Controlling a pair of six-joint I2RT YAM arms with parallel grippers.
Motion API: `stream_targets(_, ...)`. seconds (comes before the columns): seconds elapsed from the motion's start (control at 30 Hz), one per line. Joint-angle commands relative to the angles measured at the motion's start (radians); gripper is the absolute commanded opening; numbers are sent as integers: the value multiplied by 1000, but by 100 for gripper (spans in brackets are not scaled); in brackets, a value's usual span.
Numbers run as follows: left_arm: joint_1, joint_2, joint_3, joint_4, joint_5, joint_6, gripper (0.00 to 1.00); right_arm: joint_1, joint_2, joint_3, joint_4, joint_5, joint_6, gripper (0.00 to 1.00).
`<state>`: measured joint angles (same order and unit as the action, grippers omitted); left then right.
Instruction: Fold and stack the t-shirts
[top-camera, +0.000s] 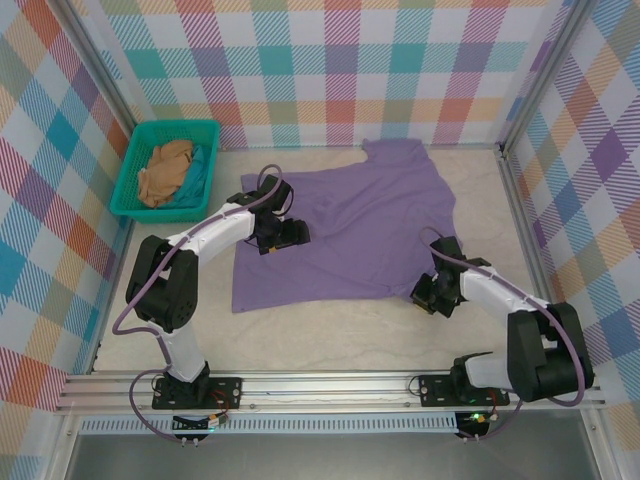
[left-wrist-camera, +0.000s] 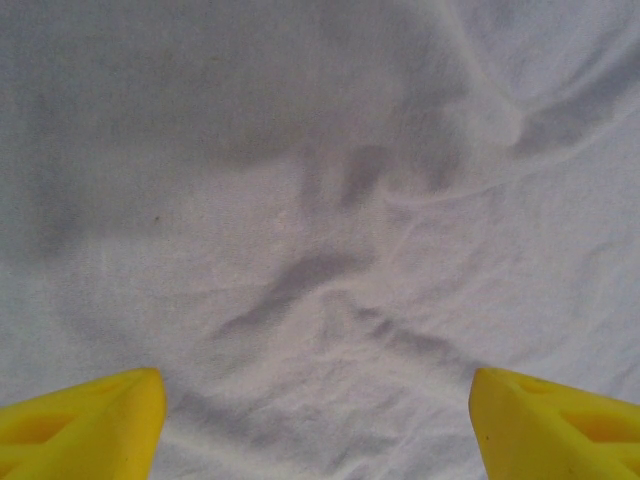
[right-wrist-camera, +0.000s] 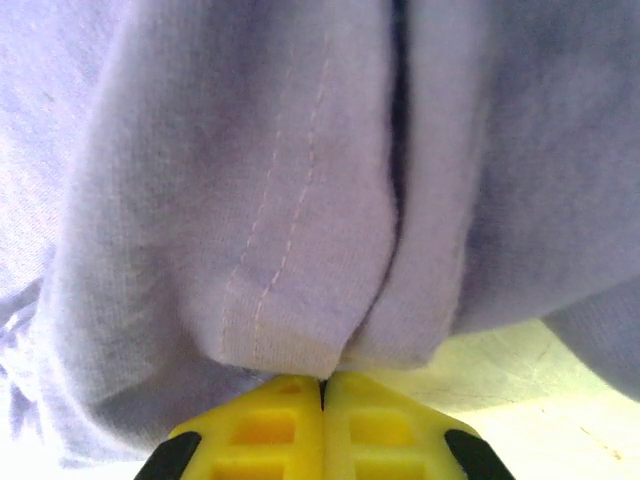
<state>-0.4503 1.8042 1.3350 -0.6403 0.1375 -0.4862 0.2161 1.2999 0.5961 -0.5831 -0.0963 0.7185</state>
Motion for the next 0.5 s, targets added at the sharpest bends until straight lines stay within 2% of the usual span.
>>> stream_targets(0.0, -5, -25, -19, 16, -6, -11, 79, 35, -53, 22, -57, 30, 28, 0)
stream_targets(0.13, -6, -33, -31, 21, 0, -5, 79, 110, -122, 39, -115, 67, 124, 0)
stream_targets(0.47, -6, -11, -51, 65, 47, 28, 80, 397, -255, -9, -168, 255, 577, 0)
